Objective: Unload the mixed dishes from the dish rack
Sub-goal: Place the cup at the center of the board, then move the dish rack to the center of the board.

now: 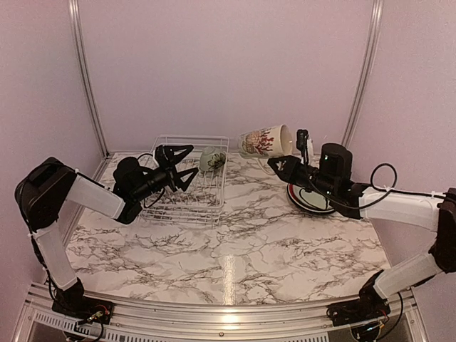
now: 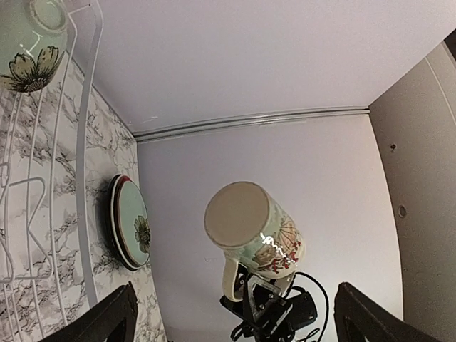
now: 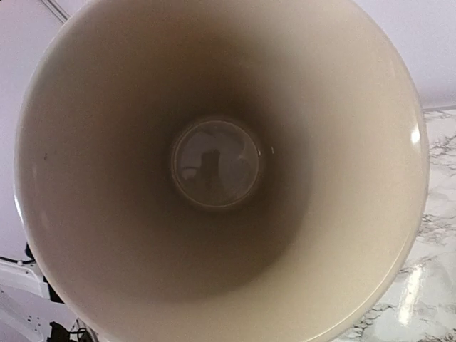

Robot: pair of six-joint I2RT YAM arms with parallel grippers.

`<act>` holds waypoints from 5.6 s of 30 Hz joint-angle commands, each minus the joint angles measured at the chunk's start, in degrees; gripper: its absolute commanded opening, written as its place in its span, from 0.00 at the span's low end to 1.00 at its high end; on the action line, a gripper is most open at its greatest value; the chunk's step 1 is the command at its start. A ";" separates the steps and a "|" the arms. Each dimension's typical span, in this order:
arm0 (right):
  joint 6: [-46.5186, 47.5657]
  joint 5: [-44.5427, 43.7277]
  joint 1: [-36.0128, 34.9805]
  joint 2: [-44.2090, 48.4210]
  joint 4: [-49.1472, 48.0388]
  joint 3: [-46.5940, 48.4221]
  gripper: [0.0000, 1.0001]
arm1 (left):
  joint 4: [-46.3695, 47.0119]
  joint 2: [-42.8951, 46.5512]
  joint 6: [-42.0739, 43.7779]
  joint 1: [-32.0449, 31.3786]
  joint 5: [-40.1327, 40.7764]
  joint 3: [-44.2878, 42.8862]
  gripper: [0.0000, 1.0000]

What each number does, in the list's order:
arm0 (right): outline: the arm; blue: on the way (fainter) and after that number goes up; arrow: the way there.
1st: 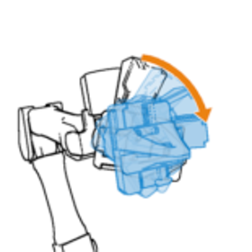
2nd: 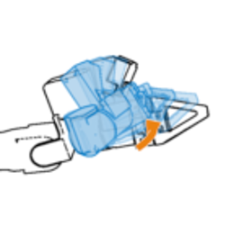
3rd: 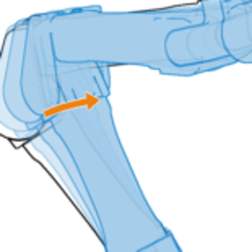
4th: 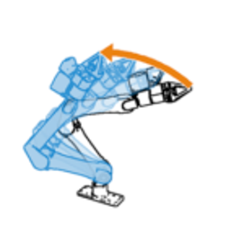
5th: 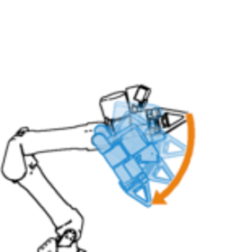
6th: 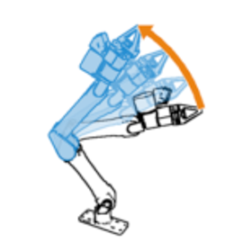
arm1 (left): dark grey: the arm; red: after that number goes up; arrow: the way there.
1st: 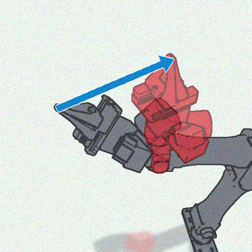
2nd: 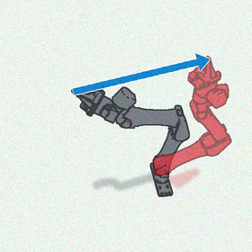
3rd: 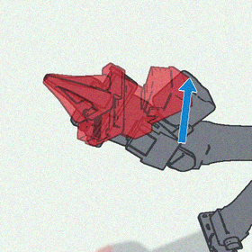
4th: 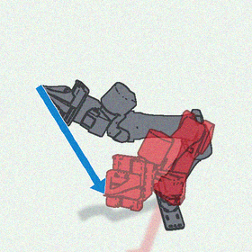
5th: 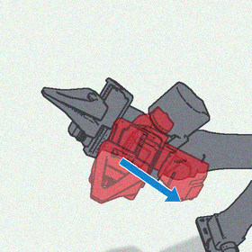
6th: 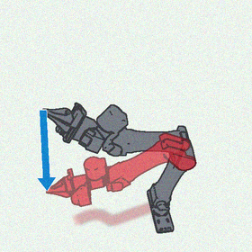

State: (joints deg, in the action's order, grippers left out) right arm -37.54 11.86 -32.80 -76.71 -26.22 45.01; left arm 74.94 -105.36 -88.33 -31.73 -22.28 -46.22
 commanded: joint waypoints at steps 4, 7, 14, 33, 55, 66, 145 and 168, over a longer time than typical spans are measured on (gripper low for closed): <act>12.30 -11.56 -0.05 1.60 19.98 8.54 0.00 | -20.83 15.64 23.12 -0.05 -0.06 -2.08 0.99; 14.71 -15.06 -0.06 -1.28 29.53 12.39 0.00 | -34.53 20.00 32.67 -0.03 3.58 -4.53 0.99; 18.53 -18.28 -0.46 -6.13 40.28 16.52 0.00 | -49.08 24.93 41.08 -0.06 9.75 -7.91 0.99; 20.58 -30.23 -6.34 -15.06 58.33 24.95 0.00 | -52.14 24.69 42.84 -0.62 11.73 -9.12 0.99; 20.53 -31.43 -5.26 -16.58 57.58 24.05 0.21 | -57.05 22.84 45.37 -1.48 13.66 -11.86 0.99; 22.56 -32.11 -6.37 -11.90 55.33 23.59 0.65 | -66.39 19.49 52.41 -3.44 18.03 -17.35 0.99; 22.81 -19.15 -7.82 -6.64 39.53 22.66 0.90 | -103.84 -11.07 65.18 -5.48 34.30 -46.48 0.48; 22.26 -19.39 -7.81 -5.82 39.40 20.90 0.90 | -98.36 -9.83 61.74 -4.09 33.09 -41.51 0.31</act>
State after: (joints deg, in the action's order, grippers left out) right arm -14.76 -7.75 -40.03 -83.64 13.76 65.84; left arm -20.88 -112.60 -26.83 -36.05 9.04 -86.30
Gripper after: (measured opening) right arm 0.901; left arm 0.331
